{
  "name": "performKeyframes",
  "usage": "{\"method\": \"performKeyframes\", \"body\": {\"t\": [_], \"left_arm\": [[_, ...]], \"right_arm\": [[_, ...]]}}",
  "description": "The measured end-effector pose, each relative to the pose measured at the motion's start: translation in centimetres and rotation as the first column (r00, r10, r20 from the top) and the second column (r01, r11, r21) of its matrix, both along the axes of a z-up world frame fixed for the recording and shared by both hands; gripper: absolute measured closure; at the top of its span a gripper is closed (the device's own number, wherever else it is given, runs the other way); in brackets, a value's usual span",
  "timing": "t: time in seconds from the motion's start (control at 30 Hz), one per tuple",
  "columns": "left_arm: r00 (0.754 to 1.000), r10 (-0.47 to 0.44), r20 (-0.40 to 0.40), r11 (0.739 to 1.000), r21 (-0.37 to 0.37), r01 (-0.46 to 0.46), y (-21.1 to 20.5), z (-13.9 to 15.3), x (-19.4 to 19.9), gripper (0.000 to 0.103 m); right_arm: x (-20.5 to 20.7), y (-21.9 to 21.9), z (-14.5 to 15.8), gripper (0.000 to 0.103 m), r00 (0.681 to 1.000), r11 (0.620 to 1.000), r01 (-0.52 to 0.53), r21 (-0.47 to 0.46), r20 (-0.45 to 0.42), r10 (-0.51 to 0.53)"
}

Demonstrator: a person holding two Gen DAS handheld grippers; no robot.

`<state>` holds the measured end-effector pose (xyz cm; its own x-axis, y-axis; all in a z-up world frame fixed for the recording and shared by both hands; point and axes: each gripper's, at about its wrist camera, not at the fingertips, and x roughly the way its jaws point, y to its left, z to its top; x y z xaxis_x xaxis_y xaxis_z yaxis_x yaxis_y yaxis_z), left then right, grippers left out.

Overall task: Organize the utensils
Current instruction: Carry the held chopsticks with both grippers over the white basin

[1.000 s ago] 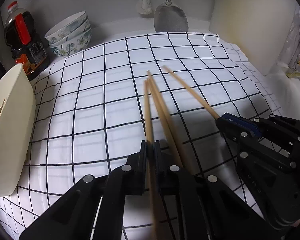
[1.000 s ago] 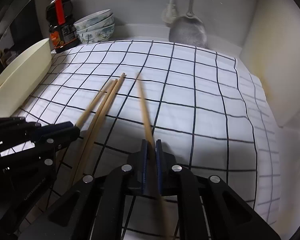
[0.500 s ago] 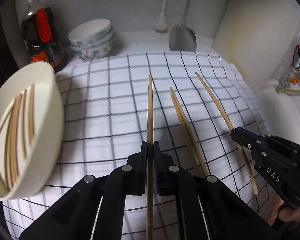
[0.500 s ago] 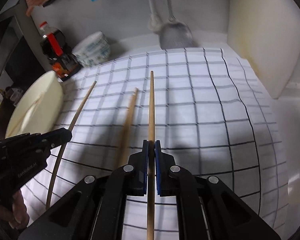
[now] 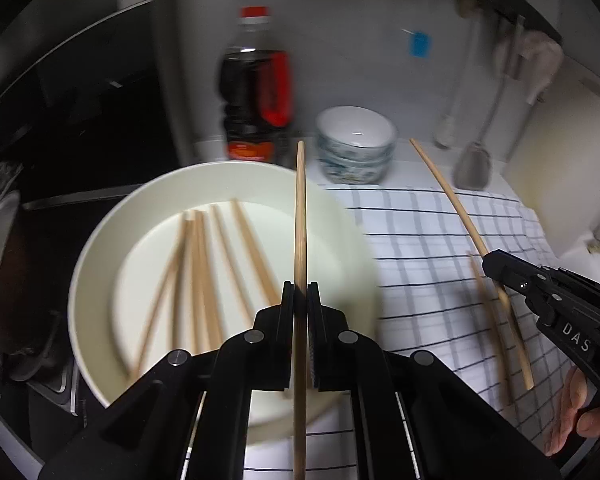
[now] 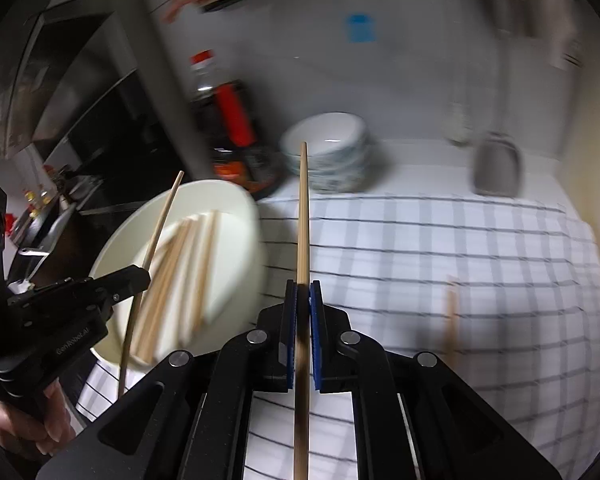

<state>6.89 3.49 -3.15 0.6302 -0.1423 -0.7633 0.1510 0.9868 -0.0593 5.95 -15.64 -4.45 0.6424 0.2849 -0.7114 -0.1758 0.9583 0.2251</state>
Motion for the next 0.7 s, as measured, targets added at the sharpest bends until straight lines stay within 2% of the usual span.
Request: {"method": "performKeyframes", "body": {"t": [0.17,0.27,0.47,0.7], "left_arm": [[0.996,0.088,-0.024,0.996,0.004,-0.088,5.4,-0.9,1.5,0.096],[0.992,0.121,-0.048,0.993,0.007,-0.120,7.9,-1.8,2.6,0.096],[0.984,0.144,-0.108,0.989,-0.002,-0.145,10.0,-4.5,4.0,0.096],[0.980,0.137,-0.147,0.990,-0.008,-0.140,10.1,-6.7,5.6,0.096]], "right_arm": [[2.4,5.9,-0.2,0.097,0.996,0.996,-0.083,0.010,-0.007,0.083],[3.8,8.9,-1.0,0.097,0.992,0.993,-0.116,0.018,-0.039,0.117],[5.9,12.4,-3.0,0.097,0.985,0.991,-0.136,0.001,-0.103,0.135],[7.5,13.6,-4.6,0.097,0.981,0.992,-0.124,-0.013,-0.154,0.121]]}}
